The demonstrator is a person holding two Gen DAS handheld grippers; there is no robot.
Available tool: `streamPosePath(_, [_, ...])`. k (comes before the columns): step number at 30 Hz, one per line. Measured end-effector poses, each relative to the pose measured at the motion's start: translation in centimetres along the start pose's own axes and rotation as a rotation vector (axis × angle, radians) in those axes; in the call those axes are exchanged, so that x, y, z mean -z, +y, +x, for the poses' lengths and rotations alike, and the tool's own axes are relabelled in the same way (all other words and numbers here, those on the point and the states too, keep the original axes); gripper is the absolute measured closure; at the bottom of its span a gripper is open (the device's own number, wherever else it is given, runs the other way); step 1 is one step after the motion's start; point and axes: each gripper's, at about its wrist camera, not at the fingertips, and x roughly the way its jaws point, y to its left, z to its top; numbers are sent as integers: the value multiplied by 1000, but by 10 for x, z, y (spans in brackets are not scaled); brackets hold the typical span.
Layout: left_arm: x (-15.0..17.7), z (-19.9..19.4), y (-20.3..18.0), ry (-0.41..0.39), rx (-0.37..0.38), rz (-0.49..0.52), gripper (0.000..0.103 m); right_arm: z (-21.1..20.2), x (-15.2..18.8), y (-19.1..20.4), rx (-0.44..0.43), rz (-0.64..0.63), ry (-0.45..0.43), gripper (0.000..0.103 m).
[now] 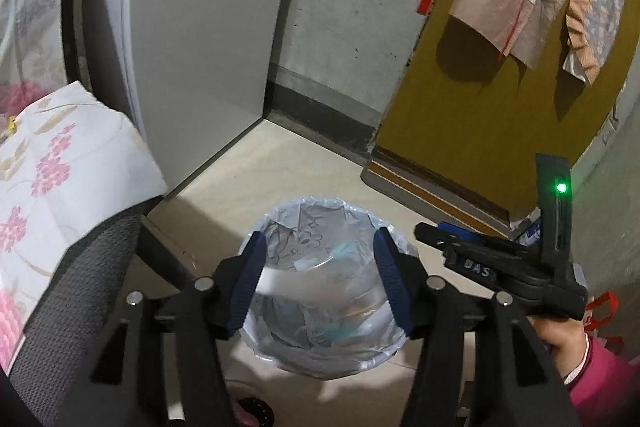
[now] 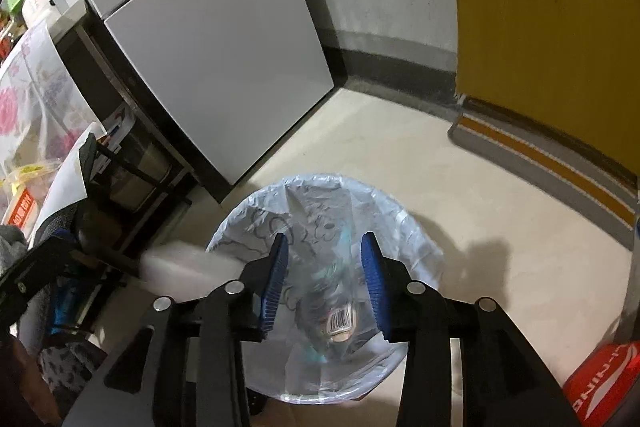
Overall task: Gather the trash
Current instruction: 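Carry sponge and bag to the bin and open both tools, then return to the chair and grasp the green tea bottle with the left tool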
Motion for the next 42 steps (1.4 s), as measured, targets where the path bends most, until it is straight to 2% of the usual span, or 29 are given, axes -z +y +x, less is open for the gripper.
streamPosePath(4, [-1,-16,9,-33,-29,-21,49,-25,-10,2,10,4,-57,62])
streamPosePath(8, [-2,-35,19,-78,-90,-25,49,-60,-24,15,20,-27,-149,62])
streamPosePath(14, [3,-78,43,-130,-174,-64,49,-111,-36,62,2,-113,-269,61])
streamPosePath(16, [8,-95,51,-140,-220,-66,49,-119,-38,81,-72,-133,-261,61])
streamPosePath(18, [12,-111,60,-141,-258,-80,49,-126,-37,103,-95,-159,-267,63])
streamPosePath(23, [27,-162,92,-145,-355,-151,49,-137,-32,170,-241,-260,-258,61])
streamPosePath(26, [40,-192,115,-153,-430,-215,48,-138,-25,219,-326,-357,-224,49])
streamPosePath(31, [70,-245,164,-168,-576,-356,31,-136,-7,291,-423,-506,-193,45])
streamPosePath(33, [80,-266,183,-179,-631,-413,19,-135,-2,313,-448,-539,-185,38])
streamPosePath(37, [101,-309,221,-204,-777,-513,11,-133,9,360,-493,-617,-171,29])
streamPosePath(40, [111,-327,245,-203,-845,-558,10,-134,18,389,-524,-662,-175,27])
streamPosePath(42, [116,-333,261,-195,-856,-596,9,-134,22,405,-539,-682,-176,26])
